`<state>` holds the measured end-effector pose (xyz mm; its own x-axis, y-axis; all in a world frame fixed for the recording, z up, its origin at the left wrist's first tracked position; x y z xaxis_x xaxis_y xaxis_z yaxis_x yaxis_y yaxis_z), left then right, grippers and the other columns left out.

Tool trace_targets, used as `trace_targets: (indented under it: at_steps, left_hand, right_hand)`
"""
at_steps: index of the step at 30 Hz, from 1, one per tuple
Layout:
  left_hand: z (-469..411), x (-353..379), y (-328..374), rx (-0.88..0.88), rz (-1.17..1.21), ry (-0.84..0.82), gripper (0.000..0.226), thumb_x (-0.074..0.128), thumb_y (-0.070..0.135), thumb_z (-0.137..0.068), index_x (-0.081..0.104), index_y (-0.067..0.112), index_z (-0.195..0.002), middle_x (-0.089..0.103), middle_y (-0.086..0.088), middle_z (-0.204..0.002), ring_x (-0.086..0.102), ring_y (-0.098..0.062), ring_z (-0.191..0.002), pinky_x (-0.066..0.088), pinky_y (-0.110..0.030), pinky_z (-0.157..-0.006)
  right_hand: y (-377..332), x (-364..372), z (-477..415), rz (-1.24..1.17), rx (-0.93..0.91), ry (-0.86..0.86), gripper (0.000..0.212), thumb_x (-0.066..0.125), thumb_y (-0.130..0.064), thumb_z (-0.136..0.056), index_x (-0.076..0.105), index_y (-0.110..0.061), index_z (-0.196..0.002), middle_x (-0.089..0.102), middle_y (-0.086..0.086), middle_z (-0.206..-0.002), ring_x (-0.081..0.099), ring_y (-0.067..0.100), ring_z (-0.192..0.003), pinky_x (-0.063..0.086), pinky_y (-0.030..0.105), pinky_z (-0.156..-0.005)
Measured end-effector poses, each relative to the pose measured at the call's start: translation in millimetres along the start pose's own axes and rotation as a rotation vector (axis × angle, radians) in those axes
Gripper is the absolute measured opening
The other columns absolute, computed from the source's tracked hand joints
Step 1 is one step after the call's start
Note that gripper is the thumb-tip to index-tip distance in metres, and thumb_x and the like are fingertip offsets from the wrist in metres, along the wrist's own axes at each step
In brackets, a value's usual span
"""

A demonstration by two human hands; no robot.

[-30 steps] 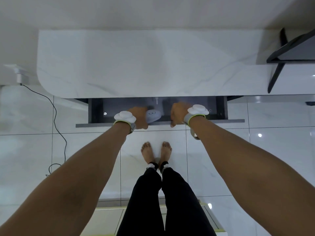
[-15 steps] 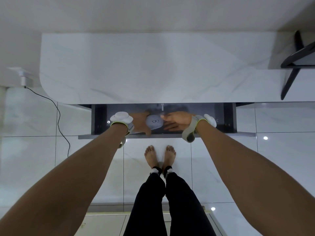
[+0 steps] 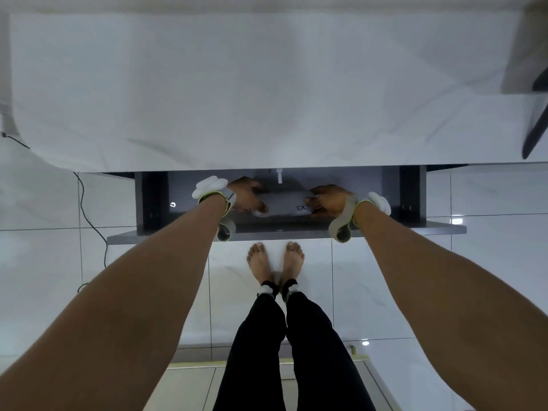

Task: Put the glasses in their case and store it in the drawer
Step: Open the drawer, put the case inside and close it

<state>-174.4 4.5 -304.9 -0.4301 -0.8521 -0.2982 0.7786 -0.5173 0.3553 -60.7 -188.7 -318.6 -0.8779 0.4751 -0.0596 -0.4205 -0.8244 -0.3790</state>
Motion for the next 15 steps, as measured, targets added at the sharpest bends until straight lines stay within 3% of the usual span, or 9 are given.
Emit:
trace_targets:
  at_steps: [3,6,11,15]
  left_hand:
    - [-15,7,-5,-0.022,-0.069,0.010,0.070,0.078,0.034,-0.077,0.050,0.019,-0.140,0.060,-0.007,-0.133,0.059,-0.031,-0.116,0.049,-0.042,-0.102]
    - [-22,9,-12,-0.038,-0.175,0.018,0.065,0.078,0.038,-0.077,0.056,0.017,-0.134,0.062,-0.009,-0.130,0.061,-0.032,-0.111,0.051,-0.036,-0.093]
    - [-28,17,-25,-0.034,-0.248,0.055,0.069,0.077,0.047,-0.075,0.056,0.019,-0.134,0.059,-0.008,-0.136,0.059,-0.031,-0.117,0.046,-0.032,-0.090]
    - [-31,25,-31,-0.047,-0.238,0.091,0.071,0.078,0.046,-0.073,0.056,0.021,-0.135,0.060,-0.007,-0.135,0.060,-0.031,-0.116,0.045,-0.031,-0.089]
  right_hand:
    - [2,5,-16,0.191,0.015,0.039,0.033,0.064,-0.009,-0.089,0.062,0.003,-0.120,0.066,0.018,-0.112,0.065,0.031,-0.102,0.054,0.045,-0.098]
    - [-3,9,-24,0.388,-0.008,0.062,0.045,0.067,-0.024,-0.089,0.059,-0.004,-0.128,0.064,0.013,-0.124,0.064,0.031,-0.109,0.051,0.039,-0.099]
    - [0,15,-35,0.628,0.015,0.095,0.046,0.070,-0.039,-0.084,0.067,-0.006,-0.115,0.071,0.012,-0.114,0.068,0.031,-0.103,0.053,0.036,-0.096]
    - [-1,21,-33,0.788,0.008,0.122,0.049,0.065,-0.044,-0.084,0.064,-0.008,-0.117,0.068,0.012,-0.117,0.065,0.030,-0.103,0.051,0.032,-0.083]
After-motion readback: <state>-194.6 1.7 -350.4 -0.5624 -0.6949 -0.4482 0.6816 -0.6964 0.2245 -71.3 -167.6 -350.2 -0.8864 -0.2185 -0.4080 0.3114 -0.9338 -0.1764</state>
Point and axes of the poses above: each hand's wrist, its own z-axis away from the middle knuckle, its own x-axis out of the palm, y = z × x, the point moved 6 cm from there along -z, towards the middle knuckle
